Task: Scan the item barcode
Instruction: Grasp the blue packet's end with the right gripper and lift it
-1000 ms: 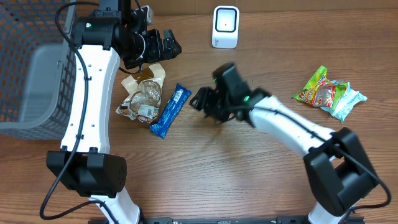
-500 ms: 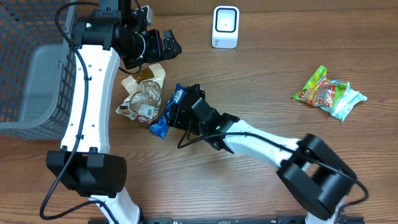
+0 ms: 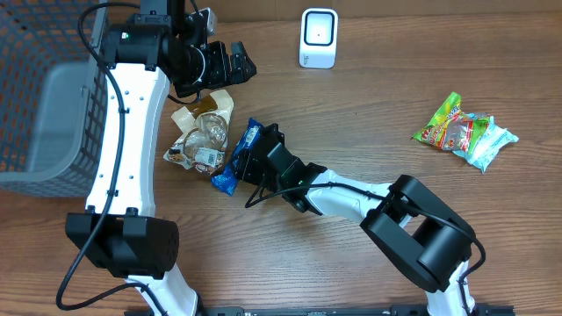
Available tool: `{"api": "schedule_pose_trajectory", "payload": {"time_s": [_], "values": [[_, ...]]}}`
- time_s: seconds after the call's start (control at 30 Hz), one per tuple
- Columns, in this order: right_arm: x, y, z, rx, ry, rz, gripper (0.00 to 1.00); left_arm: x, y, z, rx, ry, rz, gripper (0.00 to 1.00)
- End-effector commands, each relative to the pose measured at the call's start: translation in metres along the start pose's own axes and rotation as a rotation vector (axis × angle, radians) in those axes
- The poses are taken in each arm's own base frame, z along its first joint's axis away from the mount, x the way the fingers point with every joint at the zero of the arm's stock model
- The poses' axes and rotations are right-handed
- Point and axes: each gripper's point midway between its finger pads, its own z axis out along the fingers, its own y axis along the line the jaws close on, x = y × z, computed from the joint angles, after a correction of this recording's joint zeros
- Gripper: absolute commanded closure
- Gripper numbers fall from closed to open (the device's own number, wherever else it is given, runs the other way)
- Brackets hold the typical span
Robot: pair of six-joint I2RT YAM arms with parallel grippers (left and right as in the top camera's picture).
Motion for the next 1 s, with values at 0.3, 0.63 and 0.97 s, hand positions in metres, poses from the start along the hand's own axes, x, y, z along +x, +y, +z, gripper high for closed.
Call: {"api": "schedule_pose_trajectory", "payload": {"time_s": [0.3, 0.63, 0.97], "values": [[0.012, 0.002, 0.012, -0.032, 0.022, -0.01, 0.5, -0.004, -0.001, -0.009, -0.003, -0.027, 0.02, 0.0], [0.016, -0.013, 0.016, 0.014, 0.031, -0.005, 0.62, -0.004, -0.001, -0.009, -0.003, -0.027, 0.02, 0.01], [0.019, -0.041, 0.014, 0.135, 0.033, 0.004, 0.91, -0.004, -0.001, -0.009, -0.003, -0.027, 0.02, 0.0]]}}
